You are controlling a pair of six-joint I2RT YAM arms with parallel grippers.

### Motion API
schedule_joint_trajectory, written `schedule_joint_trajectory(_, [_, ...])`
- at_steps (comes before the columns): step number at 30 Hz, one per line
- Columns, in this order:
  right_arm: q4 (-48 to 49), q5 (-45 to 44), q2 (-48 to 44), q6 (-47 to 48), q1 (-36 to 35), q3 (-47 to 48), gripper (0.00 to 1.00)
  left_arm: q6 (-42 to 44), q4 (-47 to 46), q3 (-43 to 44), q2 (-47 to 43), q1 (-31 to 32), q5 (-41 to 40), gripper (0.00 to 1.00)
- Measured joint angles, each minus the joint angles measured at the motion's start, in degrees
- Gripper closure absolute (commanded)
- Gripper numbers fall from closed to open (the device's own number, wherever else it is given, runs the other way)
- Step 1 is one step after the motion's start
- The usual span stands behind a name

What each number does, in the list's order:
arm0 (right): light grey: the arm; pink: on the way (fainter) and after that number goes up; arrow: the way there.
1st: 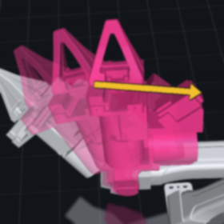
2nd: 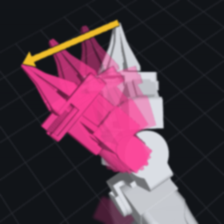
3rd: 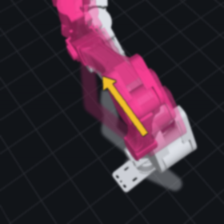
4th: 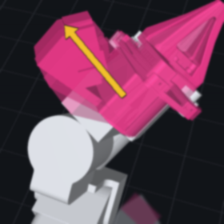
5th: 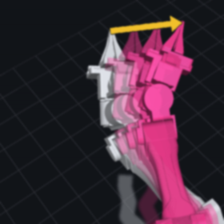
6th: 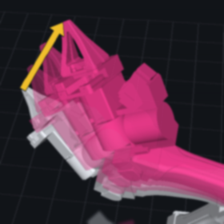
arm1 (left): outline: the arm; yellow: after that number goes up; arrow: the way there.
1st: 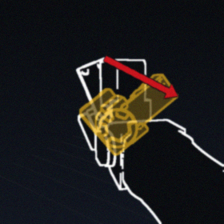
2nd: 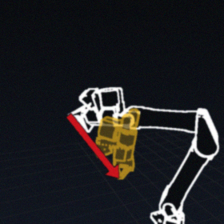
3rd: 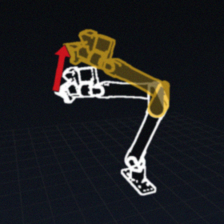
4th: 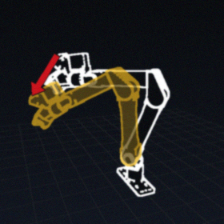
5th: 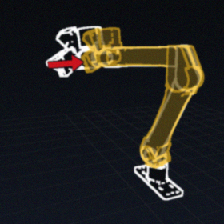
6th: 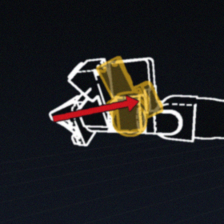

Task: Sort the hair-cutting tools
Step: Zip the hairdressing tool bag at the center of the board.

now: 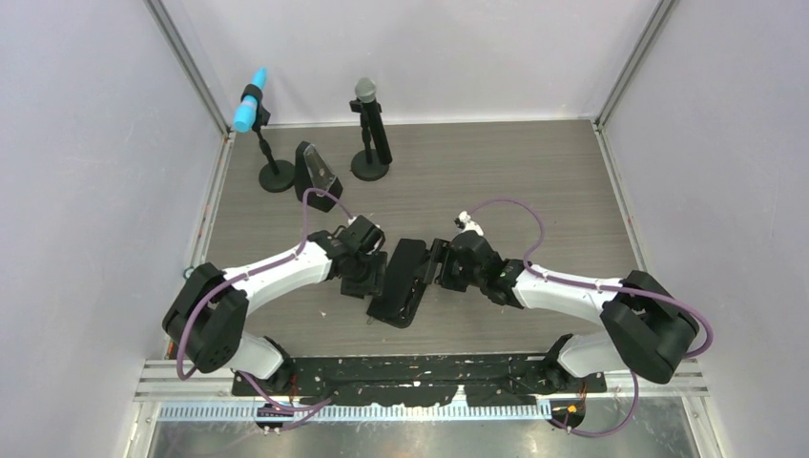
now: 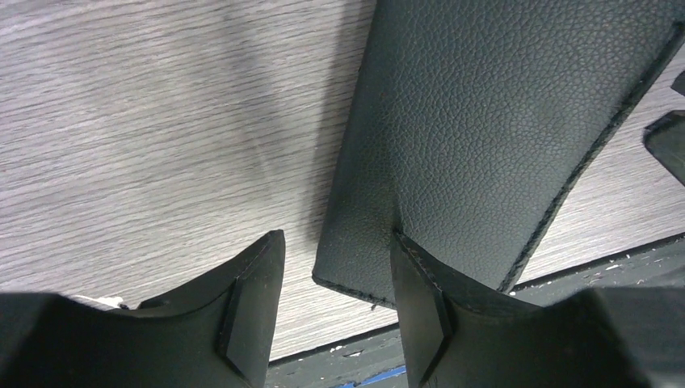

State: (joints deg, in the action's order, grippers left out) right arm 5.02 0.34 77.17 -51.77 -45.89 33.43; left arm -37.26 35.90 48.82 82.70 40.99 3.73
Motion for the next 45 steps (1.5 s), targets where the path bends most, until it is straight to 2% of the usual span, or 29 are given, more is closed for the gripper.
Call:
schedule_joint_trajectory(4, [-1.14,0.04,0.76,-1.01,0.0,0.0,0.29,-0.22,-0.52,0.0,0.0,0.83,0.02,0.47])
schedule_joint_trajectory(13, [3.98,3.21,7.19,-4.02,0.0,-0.55,0.29,-1.55,-1.46,0.37,0.81,3.69,0.42,0.47])
schedule_joint_trajectory(17, [5.75,3.41,8.2,-4.72,0.0,-0.66,0.37,-1.9,-1.99,0.63,1.05,4.46,0.7,0.47])
schedule_joint_trajectory(23, [9.18,4.5,10.58,-3.63,0.55,-0.9,0.54,-3.43,-4.39,0.22,0.96,4.48,2.64,0.42])
schedule_joint_trajectory(25, [10.43,5.27,11.47,-3.02,1.05,-0.92,0.64,-4.24,-5.64,-1.01,0.24,3.74,3.04,0.41])
schedule_joint_trajectory(27, [12.7,6.97,12.48,-2.62,1.79,-1.29,0.69,-4.87,-7.34,-3.23,-1.75,2.25,3.85,0.4])
schedule_joint_trajectory(33, [19.06,10.47,14.91,-2.51,3.02,-2.67,0.75,-6.36,-10.03,-9.62,-8.07,-5.57,4.55,0.39])
schedule_joint_trajectory(37, [22.32,12.02,16.94,-2.51,3.08,-2.67,0.82,-7.32,-13.07,-11.45,-7.8,-8.61,7.32,0.39])
schedule_joint_trajectory(45, [25.29,15.15,19.28,-2.47,4.2,-2.62,0.9,-9.94,-19.93,-14.75,-5.18,-12.24,15.39,0.4])
